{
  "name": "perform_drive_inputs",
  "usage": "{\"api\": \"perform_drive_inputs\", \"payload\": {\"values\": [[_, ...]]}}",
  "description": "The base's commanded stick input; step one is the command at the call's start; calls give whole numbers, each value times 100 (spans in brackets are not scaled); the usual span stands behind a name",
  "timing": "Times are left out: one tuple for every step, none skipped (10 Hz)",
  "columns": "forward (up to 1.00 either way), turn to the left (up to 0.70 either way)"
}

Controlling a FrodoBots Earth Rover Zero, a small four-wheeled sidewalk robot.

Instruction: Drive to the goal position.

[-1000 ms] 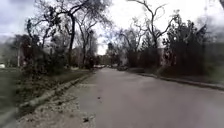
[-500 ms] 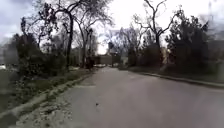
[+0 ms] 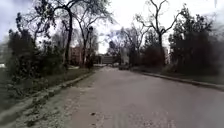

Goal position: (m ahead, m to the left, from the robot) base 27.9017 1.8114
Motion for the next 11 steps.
{"api": "perform_drive_inputs", "payload": {"values": [[70, 0], [70, 0], [70, 0], [70, 0], [70, 0], [70, 0], [70, 0], [70, 0], [70, 0], [70, 0], [70, 0]]}}
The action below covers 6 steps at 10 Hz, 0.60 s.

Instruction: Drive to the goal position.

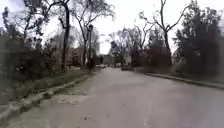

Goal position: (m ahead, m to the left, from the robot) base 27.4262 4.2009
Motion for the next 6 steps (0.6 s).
{"api": "perform_drive_inputs", "payload": {"values": [[70, 0], [70, 0], [70, 0], [70, 0], [70, 0], [70, 0]]}}
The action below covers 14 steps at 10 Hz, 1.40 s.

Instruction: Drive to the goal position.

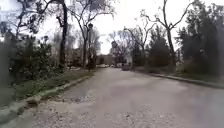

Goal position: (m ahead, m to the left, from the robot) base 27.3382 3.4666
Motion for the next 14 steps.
{"api": "perform_drive_inputs", "payload": {"values": [[70, 0], [70, 0], [70, 0], [70, 0], [70, 0], [70, 0], [70, 0], [70, 0], [70, -22], [70, -27], [70, -27], [70, -27], [70, -27], [70, -8]]}}
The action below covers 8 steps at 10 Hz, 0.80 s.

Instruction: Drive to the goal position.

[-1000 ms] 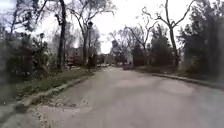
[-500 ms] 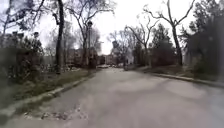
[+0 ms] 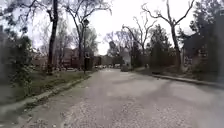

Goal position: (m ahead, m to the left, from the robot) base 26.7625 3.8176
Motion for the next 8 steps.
{"api": "perform_drive_inputs", "payload": {"values": [[70, 0], [70, 0], [70, 0], [70, 0], [70, 0], [70, 0], [70, 0], [70, 0]]}}
